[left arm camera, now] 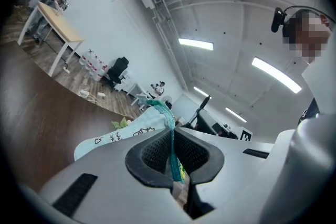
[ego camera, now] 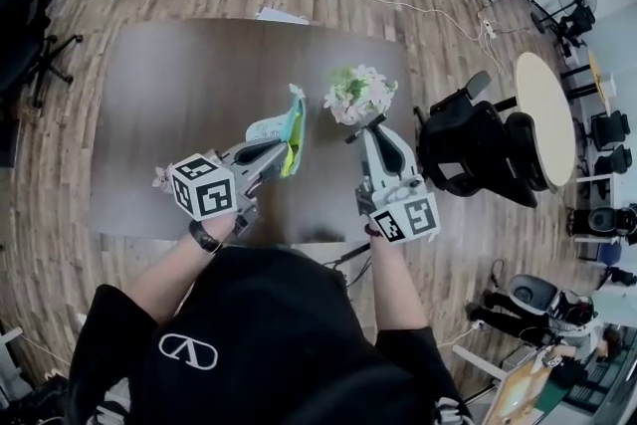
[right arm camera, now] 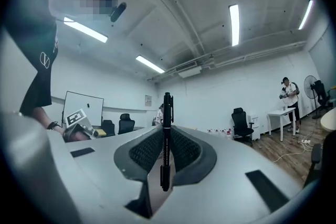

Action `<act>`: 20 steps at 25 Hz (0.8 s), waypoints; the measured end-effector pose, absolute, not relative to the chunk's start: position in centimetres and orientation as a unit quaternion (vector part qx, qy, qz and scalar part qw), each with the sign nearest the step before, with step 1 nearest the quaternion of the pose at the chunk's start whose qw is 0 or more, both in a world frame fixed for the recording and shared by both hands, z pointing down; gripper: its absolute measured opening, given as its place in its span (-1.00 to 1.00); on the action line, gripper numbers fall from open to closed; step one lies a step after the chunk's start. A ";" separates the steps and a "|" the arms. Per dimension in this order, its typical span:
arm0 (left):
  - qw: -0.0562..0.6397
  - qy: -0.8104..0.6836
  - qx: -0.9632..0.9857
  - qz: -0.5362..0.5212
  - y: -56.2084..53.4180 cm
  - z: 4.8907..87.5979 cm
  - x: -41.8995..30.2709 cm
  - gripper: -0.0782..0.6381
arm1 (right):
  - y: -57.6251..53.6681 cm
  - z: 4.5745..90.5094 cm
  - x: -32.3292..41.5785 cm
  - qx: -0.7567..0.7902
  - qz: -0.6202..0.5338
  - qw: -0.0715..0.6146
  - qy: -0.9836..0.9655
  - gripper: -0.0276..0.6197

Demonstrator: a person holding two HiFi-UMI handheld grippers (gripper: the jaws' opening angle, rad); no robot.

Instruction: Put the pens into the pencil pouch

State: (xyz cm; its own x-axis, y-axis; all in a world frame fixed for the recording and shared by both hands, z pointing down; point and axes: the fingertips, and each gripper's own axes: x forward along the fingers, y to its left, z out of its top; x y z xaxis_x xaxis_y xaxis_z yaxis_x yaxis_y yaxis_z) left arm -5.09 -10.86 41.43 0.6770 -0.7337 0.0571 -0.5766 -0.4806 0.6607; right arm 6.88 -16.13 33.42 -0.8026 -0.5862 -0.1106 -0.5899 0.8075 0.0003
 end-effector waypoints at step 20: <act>0.333 -0.374 0.857 -0.121 -10.9 40.4 -3.7 -0.73 | -13.1 29.4 -0.5 -0.221 -0.002 0.132 0.966 -0.78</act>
